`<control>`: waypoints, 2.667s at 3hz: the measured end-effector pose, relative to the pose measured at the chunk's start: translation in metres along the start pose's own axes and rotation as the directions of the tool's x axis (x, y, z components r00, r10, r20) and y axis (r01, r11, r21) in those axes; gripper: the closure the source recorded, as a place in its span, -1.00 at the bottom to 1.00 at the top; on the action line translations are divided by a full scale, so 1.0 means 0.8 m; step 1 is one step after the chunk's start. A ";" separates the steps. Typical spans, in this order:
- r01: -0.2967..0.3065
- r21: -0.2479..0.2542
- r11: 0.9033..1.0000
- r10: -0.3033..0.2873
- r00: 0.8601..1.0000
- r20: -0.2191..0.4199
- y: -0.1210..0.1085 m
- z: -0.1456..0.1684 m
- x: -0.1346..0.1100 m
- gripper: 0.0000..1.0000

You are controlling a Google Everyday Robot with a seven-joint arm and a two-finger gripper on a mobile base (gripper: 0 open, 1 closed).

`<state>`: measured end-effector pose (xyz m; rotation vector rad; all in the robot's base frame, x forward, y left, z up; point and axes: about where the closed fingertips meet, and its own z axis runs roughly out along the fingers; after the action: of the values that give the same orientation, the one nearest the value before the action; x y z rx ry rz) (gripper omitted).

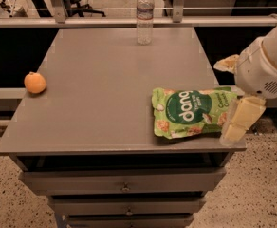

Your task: Move green rice chip bag near orange

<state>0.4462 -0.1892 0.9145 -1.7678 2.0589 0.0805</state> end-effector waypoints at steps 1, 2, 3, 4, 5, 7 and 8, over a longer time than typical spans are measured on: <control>0.042 -0.055 0.998 -0.039 0.997 0.065 0.011 0.059 0.010 -1.00; 0.059 -0.054 0.997 -0.054 0.993 0.103 0.005 0.092 0.013 -0.65; 0.071 -0.021 0.997 -0.068 0.991 0.115 -0.015 0.104 0.008 -0.19; 0.075 0.019 0.997 -0.076 0.992 0.102 -0.045 0.090 -0.003 0.27; 0.094 0.097 0.991 -0.102 0.991 0.085 -0.089 0.054 -0.024 0.74; 0.099 0.106 0.990 -0.108 0.990 0.088 -0.092 0.050 -0.029 1.00; 0.136 0.145 0.980 -0.155 0.980 0.128 -0.098 0.056 -0.064 1.00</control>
Offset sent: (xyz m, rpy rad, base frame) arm 0.0315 0.0172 -0.0990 0.1266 -0.0021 0.1133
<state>0.5386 -0.1422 0.9099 -1.7712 1.7892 0.0189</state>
